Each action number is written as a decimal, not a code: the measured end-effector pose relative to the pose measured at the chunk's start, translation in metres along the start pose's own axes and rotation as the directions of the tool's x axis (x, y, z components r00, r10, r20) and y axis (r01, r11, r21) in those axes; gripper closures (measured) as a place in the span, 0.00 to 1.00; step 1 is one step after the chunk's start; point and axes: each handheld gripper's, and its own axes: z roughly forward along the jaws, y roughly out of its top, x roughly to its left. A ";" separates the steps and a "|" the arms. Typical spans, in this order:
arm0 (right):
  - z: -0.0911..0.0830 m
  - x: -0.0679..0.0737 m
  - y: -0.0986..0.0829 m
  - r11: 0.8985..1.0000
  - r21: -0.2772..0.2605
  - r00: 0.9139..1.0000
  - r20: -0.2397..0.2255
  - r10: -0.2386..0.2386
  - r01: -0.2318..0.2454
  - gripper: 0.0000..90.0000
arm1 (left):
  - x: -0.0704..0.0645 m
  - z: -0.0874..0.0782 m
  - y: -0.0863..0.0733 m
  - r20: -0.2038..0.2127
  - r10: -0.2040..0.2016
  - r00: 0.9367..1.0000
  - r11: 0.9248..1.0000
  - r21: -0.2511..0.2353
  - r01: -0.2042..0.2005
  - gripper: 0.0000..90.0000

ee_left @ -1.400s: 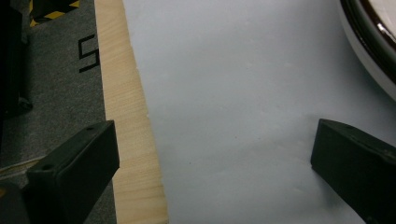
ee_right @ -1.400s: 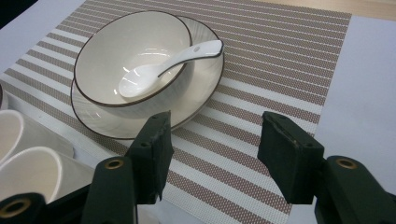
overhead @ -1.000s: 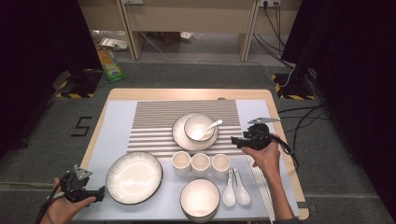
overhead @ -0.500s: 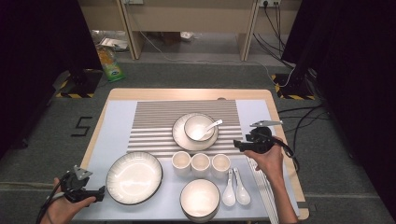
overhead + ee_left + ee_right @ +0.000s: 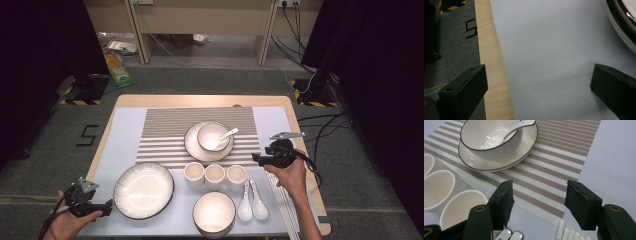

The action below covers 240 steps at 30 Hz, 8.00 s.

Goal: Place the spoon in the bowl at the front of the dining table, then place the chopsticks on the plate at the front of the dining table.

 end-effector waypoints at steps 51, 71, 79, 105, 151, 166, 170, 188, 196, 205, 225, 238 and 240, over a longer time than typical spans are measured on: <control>-0.030 -0.037 -0.070 0.989 0.145 0.998 0.066 0.018 -0.028 0.53 | -0.001 0.000 0.000 -0.009 0.001 1.000 1.000 -0.004 -0.001 0.00; -0.028 -0.043 -0.086 0.975 0.220 0.997 0.075 0.008 -0.024 0.58 | -0.001 0.000 0.000 -0.007 0.000 1.000 1.000 -0.003 0.000 0.00; -0.030 -0.043 -0.086 0.974 0.225 0.997 0.073 0.009 -0.025 0.58 | -0.001 0.000 0.000 -0.005 -0.001 1.000 1.000 -0.003 0.001 0.00; -0.028 -0.042 -0.090 0.959 0.283 0.997 0.076 -0.005 -0.017 0.64 | -0.001 0.000 -0.001 -0.010 0.000 1.000 1.000 -0.008 0.000 0.00; -0.005 -0.038 -0.061 0.777 0.629 0.993 0.111 -0.042 -0.038 0.75 | -0.002 -0.001 -0.001 -0.015 0.005 1.000 1.000 -0.010 -0.005 0.00; -0.007 -0.043 -0.061 0.786 0.616 0.992 0.125 -0.036 -0.049 0.92 | -0.002 -0.001 -0.001 -0.015 0.003 1.000 1.000 -0.010 -0.003 0.00; -0.006 -0.041 -0.061 0.784 0.618 0.989 0.139 -0.047 -0.050 0.92 | -0.002 -0.001 -0.001 -0.016 0.004 1.000 1.000 -0.010 -0.004 0.00; -0.016 -0.057 -0.059 0.814 0.575 0.994 0.103 0.019 -0.075 0.94 | -0.001 0.000 0.000 -0.005 0.007 1.000 1.000 -0.008 -0.007 0.00; -0.033 -0.060 -0.050 0.855 0.515 0.997 0.079 0.023 -0.061 0.94 | 0.001 0.000 0.001 0.015 0.016 1.000 1.000 -0.003 -0.016 0.01; -0.047 -0.055 -0.027 0.897 0.440 0.998 0.055 0.016 -0.039 0.94 | 0.004 -0.002 0.007 0.058 0.025 0.998 0.999 -0.025 -0.024 0.16; -0.066 -0.031 0.035 0.954 0.298 0.999 0.009 -0.041 0.036 0.94 | 0.001 -0.021 0.058 0.069 0.043 0.997 0.992 -0.123 -0.034 0.17; -0.054 0.002 0.081 0.963 0.248 0.995 -0.042 -0.095 0.103 0.94 | -0.021 -0.021 0.097 0.174 0.073 0.982 0.985 -0.164 -0.044 0.17; -0.052 0.008 0.088 0.965 0.240 0.994 -0.050 -0.101 0.110 0.94 | -0.025 -0.021 0.102 0.185 0.076 0.980 0.984 -0.175 -0.043 0.17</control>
